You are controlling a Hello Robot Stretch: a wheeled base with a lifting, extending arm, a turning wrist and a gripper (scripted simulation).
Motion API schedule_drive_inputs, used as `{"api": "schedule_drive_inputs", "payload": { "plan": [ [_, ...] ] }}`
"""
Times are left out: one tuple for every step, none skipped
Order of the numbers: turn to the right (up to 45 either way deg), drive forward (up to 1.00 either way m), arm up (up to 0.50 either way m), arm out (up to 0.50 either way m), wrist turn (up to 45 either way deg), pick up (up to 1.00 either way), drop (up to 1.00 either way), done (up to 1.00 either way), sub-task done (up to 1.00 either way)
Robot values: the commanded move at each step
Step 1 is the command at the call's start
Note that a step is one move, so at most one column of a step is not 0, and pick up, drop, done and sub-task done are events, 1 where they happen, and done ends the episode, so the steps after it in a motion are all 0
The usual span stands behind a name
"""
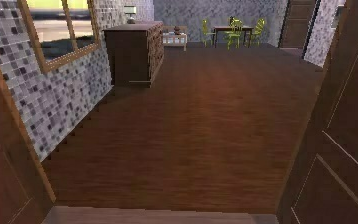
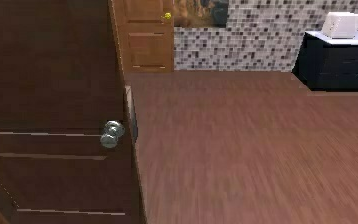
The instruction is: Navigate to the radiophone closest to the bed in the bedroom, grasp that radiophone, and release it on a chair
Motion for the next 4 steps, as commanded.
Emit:
{"api": "schedule_drive_inputs", "payload": {
  "plan": [
    [6.0,0.0,0.0,0.0,0.0,0.0,0.0,0.0,0.0],
    [0.0,1.0,0.0,0.0,0.0,0.0,0.0,0.0,0.0],
    [6.0,0.0,0.0,0.0,0.0,0.0,0.0,0.0,0.0],
    [3.0,0.0,0.0,0.0,0.0,0.0,0.0,0.0,0.0]
  ]
}}
